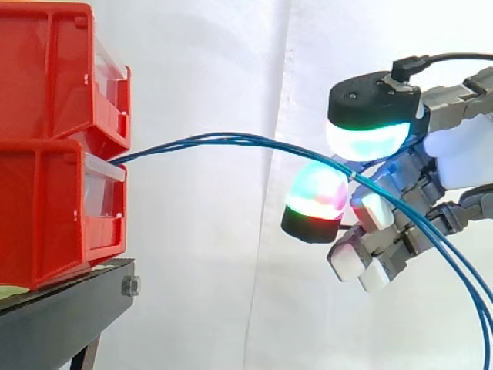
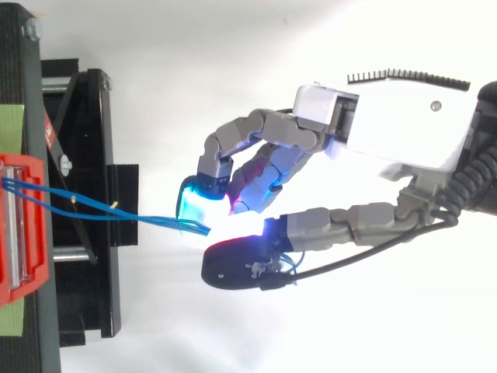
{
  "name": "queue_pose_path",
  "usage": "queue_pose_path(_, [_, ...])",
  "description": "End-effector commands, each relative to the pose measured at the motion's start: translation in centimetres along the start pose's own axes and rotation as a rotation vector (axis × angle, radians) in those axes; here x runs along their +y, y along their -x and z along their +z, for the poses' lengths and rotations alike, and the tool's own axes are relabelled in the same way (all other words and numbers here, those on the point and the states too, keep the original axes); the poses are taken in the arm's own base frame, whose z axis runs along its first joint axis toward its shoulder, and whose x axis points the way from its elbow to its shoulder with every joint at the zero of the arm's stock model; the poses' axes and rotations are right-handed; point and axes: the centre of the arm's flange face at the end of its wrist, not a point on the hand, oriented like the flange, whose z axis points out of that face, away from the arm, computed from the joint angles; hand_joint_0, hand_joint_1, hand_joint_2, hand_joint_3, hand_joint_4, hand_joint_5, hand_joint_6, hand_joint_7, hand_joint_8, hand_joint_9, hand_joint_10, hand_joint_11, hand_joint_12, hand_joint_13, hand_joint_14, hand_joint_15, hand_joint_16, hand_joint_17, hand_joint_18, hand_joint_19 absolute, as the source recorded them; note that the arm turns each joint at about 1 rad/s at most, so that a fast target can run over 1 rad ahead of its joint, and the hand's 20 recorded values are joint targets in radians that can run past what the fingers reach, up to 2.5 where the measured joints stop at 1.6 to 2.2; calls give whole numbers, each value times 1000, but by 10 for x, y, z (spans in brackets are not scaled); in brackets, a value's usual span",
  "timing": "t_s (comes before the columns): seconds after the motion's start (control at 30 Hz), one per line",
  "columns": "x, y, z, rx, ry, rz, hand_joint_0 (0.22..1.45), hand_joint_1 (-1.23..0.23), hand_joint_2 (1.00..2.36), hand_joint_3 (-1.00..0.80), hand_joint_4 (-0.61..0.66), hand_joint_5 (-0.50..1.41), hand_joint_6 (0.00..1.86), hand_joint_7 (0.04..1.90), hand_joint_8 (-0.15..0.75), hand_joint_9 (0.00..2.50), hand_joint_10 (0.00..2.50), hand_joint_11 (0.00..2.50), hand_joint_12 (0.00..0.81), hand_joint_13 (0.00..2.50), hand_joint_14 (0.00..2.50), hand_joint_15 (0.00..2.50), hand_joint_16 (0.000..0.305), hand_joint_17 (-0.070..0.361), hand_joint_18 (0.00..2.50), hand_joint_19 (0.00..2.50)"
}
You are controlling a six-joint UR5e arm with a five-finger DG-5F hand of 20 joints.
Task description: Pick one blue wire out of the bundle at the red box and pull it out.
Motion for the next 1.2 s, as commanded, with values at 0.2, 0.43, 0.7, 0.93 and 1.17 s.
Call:
queue_pose_path(0.2, [0, 0, 1, -1, 6, 5, 549, -753, 1012, -306, 216, -125, 683, 966, 245, 975, 24, 638, 367, 691, 21, 483, 61, 137, 425, 608])
queue_pose_path(0.43, [1, -1, 1, 7, 14, 42, 567, -798, 1013, -285, 213, -139, 727, 903, 242, 951, 24, 649, 361, 679, 21, 482, 60, 136, 416, 603])
queue_pose_path(0.7, [1, -2, 2, 9, 15, 78, 595, -811, 1015, -240, 210, -153, 776, 826, 236, 935, 27, 665, 357, 675, 21, 474, 59, 134, 405, 605])
queue_pose_path(0.93, [1, -2, 1, 9, 14, 140, 601, -806, 1018, -170, 198, -156, 816, 766, 241, 949, 24, 661, 361, 681, 20, 474, 60, 136, 436, 591])
queue_pose_path(1.17, [2, -2, 2, 9, 18, 145, 600, -778, 1008, -34, 202, -149, 849, 700, 282, 1008, 22, 637, 403, 725, 18, 455, 70, 158, 508, 567])
